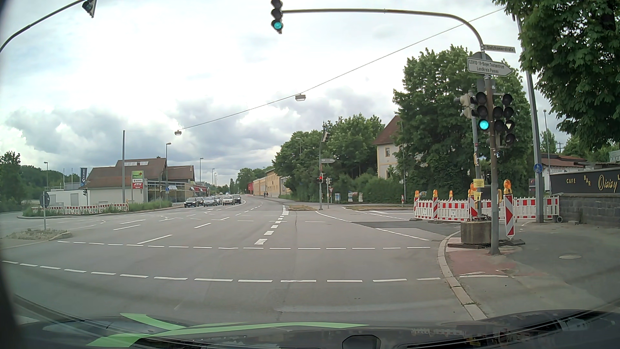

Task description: Follow the waypoints while adhering to traffic rules and regulations

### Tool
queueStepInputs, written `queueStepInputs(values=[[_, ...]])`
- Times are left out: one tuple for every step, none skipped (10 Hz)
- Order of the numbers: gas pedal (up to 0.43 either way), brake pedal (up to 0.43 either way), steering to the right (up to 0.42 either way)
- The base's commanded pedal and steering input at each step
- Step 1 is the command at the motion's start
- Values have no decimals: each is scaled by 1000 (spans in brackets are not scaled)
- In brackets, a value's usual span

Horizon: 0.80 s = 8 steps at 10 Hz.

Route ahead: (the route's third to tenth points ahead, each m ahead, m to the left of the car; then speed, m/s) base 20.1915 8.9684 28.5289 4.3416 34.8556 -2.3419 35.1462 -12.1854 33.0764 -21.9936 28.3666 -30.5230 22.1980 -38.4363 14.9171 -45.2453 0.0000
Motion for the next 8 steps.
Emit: queueStepInputs(values=[[0,201,-4],[0,195,-4],[28,171,-5],[39,146,-4],[39,61,-4],[39,37,-4],[47,18,-4],[59,0,-4]])
